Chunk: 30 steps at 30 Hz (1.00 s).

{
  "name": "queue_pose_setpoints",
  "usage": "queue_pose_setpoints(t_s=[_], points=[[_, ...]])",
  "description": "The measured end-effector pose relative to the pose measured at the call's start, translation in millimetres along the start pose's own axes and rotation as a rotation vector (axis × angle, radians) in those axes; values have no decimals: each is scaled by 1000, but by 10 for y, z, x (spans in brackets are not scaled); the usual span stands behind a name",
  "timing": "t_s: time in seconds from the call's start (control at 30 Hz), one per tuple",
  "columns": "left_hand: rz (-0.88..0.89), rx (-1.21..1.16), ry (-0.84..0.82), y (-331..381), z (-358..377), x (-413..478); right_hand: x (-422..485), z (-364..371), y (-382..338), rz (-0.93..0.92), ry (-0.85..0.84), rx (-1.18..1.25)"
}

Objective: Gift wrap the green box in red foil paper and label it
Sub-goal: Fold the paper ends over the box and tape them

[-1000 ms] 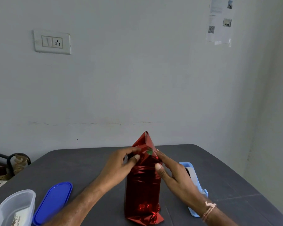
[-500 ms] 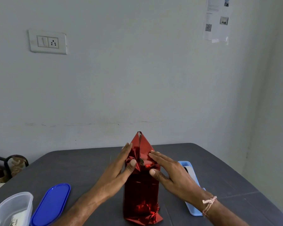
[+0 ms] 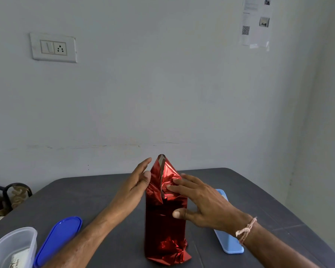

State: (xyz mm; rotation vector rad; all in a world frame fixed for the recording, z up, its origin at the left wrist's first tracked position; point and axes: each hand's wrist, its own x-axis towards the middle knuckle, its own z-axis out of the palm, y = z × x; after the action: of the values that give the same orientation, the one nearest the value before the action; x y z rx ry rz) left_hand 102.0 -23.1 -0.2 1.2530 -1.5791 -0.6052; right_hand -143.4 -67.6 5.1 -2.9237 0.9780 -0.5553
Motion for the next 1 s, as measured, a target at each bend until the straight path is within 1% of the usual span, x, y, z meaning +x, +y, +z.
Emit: queue_pose_setpoints(t_s=[0.07,0.17,0.27,0.3,0.37,0.47,0.6,0.7,0.83,1.0], points=[[7,32,18,13,11,16,21,-63,-27,-9,-25,7],[160,144,87,133,41,31,49,-76,-48,-28,-71,-44],[265,303,9,221,51,122,51,-76,-26,-21,-85,-60],[271,387,-26,206,46,164,49,-80,-24,-25,-86,-61],[223,531,-52,169,19,227,44,-82,-19,-36,-88,-59],[157,640,-4,137,-28,250,28,-75,-23,-39,-83,-68],[128,566,80,119,-44,216,5,-59,-31,-42,-60,-60],[167,522,74,132,-39,178,0,-28,-27,-46,-55,-61],[145,334,104,148,-42,147,-28,1,-49,-54,-69,-58],[68,156,261,126,-33,67,-28,21,-56,-49,-64,-62]])
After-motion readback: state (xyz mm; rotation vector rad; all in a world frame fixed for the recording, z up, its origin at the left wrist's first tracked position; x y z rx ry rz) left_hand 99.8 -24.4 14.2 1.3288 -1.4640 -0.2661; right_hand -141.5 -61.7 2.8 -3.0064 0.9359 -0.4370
